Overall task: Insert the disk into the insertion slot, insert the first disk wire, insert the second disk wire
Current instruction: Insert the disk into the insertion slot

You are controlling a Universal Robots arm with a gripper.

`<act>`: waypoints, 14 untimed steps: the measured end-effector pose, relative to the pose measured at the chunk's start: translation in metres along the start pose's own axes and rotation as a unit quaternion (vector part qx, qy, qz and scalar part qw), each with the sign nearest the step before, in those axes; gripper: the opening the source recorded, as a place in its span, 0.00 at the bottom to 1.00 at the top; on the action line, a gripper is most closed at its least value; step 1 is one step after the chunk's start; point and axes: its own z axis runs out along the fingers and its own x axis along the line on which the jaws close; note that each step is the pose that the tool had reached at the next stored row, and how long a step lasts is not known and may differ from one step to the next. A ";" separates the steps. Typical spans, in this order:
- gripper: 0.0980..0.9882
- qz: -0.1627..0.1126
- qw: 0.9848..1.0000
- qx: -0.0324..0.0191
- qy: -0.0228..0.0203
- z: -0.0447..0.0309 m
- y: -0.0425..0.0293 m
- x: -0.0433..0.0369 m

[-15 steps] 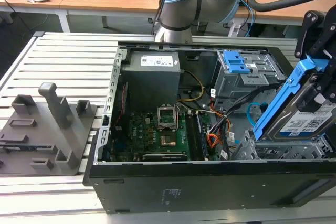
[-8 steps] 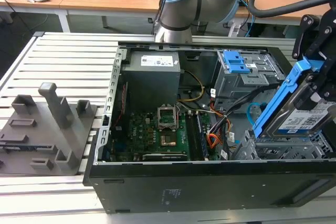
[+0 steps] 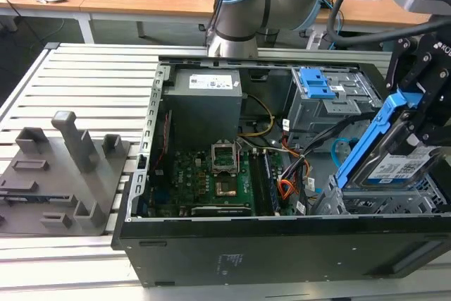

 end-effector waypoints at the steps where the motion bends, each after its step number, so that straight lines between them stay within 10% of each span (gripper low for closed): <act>1: 0.30 0.000 1.000 0.000 0.000 0.0042 -0.0001 0.0000; 14: 0.30 0.000 1.000 0.000 0.000 0.0201 -0.0008 -0.0001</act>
